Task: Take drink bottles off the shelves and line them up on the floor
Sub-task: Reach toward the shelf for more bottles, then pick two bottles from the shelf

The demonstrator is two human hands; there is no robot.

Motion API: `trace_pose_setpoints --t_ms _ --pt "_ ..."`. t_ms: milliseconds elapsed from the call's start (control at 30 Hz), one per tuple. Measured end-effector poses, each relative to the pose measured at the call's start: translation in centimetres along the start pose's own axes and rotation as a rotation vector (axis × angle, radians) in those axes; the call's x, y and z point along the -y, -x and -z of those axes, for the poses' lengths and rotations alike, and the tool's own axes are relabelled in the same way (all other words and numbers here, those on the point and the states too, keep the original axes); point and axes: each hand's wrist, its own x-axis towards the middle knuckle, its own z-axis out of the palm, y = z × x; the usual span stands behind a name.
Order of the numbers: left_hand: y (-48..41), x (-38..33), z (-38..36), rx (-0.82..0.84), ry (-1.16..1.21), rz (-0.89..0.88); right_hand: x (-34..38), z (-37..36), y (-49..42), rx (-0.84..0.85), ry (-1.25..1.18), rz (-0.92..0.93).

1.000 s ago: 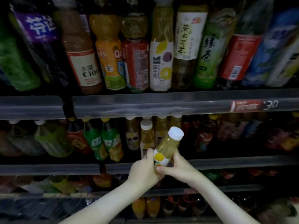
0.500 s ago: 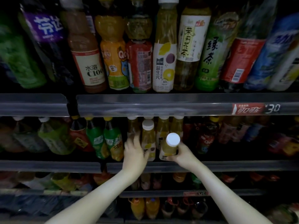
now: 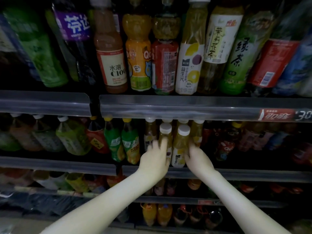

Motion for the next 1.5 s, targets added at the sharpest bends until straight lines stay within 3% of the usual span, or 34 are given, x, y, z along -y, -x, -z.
trace_pose_setpoints --t_ms 133,200,333,400,500,667,800,1067,1200,1333,1433,1500 --pt "0.0 -0.8 8.0 -0.571 0.139 -0.354 5.0 6.2 2.7 -0.107 0.226 0.119" --pt "-1.4 -0.4 11.6 -0.837 0.199 -0.456 7.3 9.6 3.7 -0.220 0.222 0.202" --pt "-5.4 0.3 16.8 -1.061 0.131 -0.371 11.2 14.9 2.2 -0.773 0.051 0.543" --pt "-7.5 0.7 18.0 -1.062 0.059 -0.269 12.7 16.7 0.3 -0.907 0.060 0.604" --pt "-9.7 1.1 18.7 -0.979 0.018 -0.178 14.3 18.0 -2.9 -1.031 0.189 0.520" --pt "-10.4 1.3 18.3 -0.941 0.025 -0.152 15.0 17.2 -6.3 -0.983 0.345 0.347" --pt "-10.2 1.6 18.2 -0.895 -0.006 -0.154 15.0 17.1 -6.9 -1.005 0.333 0.359" --pt "-8.6 0.7 18.0 -0.841 0.120 -0.173 15.3 16.8 -3.6 -1.015 -0.041 0.695" --pt "-7.1 -0.3 17.5 -0.836 0.196 -0.366 13.8 15.6 -2.0 -1.039 -0.223 0.893" --pt "-6.5 -1.5 15.4 -0.819 0.235 -0.497 11.9 16.5 0.0 -0.657 -0.550 0.672" --pt "-6.5 -2.8 14.7 -0.912 0.343 -0.588 10.5 17.0 1.2 -0.670 -0.629 0.619" --pt "-6.2 -3.6 14.8 -0.866 0.483 -0.683 10.1 17.1 2.5 -0.739 -0.655 0.662"
